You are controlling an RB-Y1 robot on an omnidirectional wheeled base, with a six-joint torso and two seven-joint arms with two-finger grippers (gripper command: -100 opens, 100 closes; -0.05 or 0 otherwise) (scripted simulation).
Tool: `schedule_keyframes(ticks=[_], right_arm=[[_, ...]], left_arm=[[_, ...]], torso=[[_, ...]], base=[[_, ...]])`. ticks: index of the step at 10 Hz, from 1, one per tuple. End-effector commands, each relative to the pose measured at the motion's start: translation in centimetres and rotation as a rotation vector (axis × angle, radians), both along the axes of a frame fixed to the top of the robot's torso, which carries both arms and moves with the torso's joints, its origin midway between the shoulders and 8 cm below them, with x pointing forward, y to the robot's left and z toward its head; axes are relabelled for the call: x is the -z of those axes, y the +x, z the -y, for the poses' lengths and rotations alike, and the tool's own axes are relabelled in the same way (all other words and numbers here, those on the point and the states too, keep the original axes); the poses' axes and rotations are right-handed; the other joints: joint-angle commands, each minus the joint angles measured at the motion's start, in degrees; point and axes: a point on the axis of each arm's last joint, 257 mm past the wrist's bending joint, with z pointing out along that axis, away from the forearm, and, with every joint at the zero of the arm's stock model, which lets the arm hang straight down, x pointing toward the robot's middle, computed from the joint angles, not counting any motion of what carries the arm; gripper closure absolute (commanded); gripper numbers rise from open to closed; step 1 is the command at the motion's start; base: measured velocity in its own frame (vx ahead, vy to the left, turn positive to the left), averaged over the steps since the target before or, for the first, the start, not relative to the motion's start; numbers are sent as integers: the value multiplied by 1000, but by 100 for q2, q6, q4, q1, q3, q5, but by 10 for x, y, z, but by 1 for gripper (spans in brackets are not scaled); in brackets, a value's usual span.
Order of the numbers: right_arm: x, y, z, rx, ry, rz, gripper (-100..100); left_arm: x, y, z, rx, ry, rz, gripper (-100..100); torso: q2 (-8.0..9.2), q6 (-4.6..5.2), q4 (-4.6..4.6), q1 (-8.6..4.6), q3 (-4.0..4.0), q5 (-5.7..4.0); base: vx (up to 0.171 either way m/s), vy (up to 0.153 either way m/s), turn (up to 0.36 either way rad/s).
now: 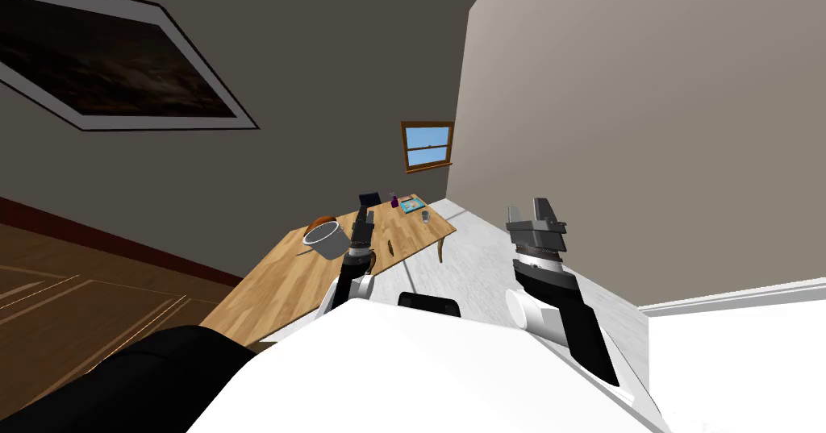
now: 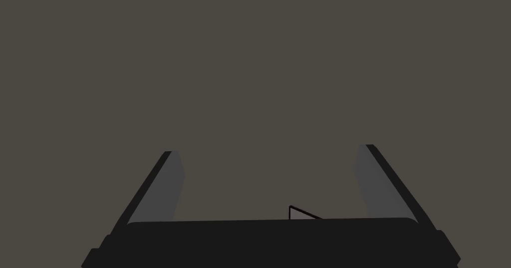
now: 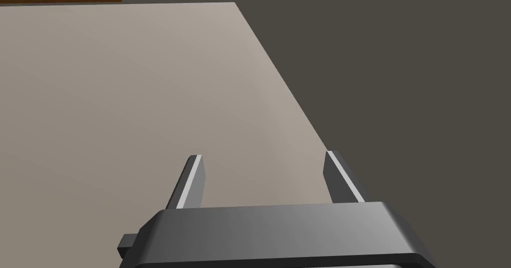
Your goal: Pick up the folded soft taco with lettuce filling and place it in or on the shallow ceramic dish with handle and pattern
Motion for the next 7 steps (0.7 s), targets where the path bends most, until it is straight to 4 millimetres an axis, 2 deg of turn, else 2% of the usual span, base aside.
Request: schedule_keyframes(ticks=[1,2,3,7], right_arm=[[0,0,0,0,0,0,0],[0,0,0,0,0,0,0],[0,0,0,0,0,0,0],[0,0,0,0,0,0,0]], left_arm=[[14,6,0,8,34,-43,-100],[23,9,-1,9,50,-69,-100],[45,17,-5,6,82,-136,-100],[105,32,-24,-20,145,-302,-100]], torso=[[0,0,0,0,0,0],[-1,1,0,-1,-1,0],[-2,1,-1,-3,-1,0],[-1,0,0,-9,0,-2]], base=[[5,-9,-35],[6,-14,-49],[8,-25,-75],[3,-28,-68]])
